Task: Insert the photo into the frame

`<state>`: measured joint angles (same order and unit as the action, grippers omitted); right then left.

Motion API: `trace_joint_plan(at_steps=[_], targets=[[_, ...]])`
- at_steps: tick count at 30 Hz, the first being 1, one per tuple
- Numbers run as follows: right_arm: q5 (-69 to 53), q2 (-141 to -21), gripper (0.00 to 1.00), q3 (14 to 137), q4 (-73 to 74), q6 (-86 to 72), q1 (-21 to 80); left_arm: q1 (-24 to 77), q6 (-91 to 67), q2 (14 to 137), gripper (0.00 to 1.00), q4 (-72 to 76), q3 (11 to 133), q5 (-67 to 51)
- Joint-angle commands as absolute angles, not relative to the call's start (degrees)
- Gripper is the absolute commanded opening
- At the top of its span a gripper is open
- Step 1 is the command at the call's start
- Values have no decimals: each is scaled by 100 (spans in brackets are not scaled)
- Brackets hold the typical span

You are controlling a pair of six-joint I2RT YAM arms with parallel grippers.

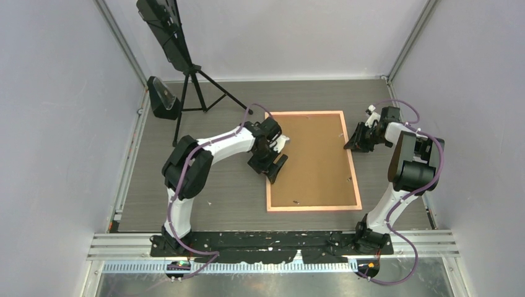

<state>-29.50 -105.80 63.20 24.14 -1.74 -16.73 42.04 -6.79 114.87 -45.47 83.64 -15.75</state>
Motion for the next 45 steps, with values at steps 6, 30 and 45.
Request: trace_joint_plan(at_steps=[6, 30, 45], targets=[[-2975, -10563, 5, 6303, 2291, -493, -1716, 4478, -686, 11310, 72, -4351, 8460, -1243], [-3151, -10625, 5, 6328, 2303, -431, -1715, 4676, -764, 11585, 69, -4242, 8583, -843], [-3203, -10659, 6, 6387, 2335, -405, -1717, 4720, -826, 11619, 62, -4096, 8451, -668]])
